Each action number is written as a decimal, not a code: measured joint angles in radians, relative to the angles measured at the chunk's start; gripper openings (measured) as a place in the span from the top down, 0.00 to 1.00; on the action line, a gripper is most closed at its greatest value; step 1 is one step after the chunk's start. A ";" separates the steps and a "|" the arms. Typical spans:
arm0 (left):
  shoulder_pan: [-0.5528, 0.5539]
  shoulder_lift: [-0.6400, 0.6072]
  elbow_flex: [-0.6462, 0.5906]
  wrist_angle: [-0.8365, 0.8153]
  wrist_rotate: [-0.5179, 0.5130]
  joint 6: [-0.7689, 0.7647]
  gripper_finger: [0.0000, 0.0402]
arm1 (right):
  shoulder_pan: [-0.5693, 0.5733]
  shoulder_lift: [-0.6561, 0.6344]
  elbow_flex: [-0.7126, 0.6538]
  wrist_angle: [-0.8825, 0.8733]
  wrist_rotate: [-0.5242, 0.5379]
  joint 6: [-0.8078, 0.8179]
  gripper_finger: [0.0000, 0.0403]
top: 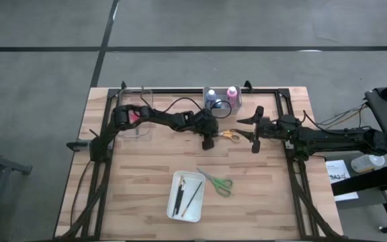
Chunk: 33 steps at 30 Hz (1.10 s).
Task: Pick & Place Paint Supplies
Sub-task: Put the yellow scissor into the transparent bin
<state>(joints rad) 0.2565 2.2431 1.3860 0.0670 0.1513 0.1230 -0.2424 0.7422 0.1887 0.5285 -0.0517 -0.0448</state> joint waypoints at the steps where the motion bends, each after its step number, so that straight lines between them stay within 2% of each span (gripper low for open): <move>1: -0.002 -0.004 -0.001 -0.013 -0.003 0.000 0.84 | 0.000 0.000 0.000 0.000 0.000 0.000 0.52; 13: -0.024 -0.065 -0.001 -0.215 -0.049 -0.051 0.84 | -0.001 0.000 0.000 0.001 0.000 0.000 0.52; 21: -0.042 -0.130 -0.020 -0.419 -0.084 -0.065 0.84 | 0.000 0.000 0.000 0.000 0.000 0.000 0.52; 26: -0.043 -0.198 -0.100 -0.492 -0.120 -0.121 0.84 | 0.000 0.000 0.000 0.000 0.000 0.000 0.52; 33: -0.043 -0.374 -0.323 -0.500 -0.215 -0.223 0.84 | 0.000 0.000 0.000 0.000 0.000 0.000 0.52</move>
<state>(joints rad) 0.2138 1.8690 1.0635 -0.4331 -0.0641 -0.1001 -0.2424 0.7422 0.1887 0.5289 -0.0517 -0.0448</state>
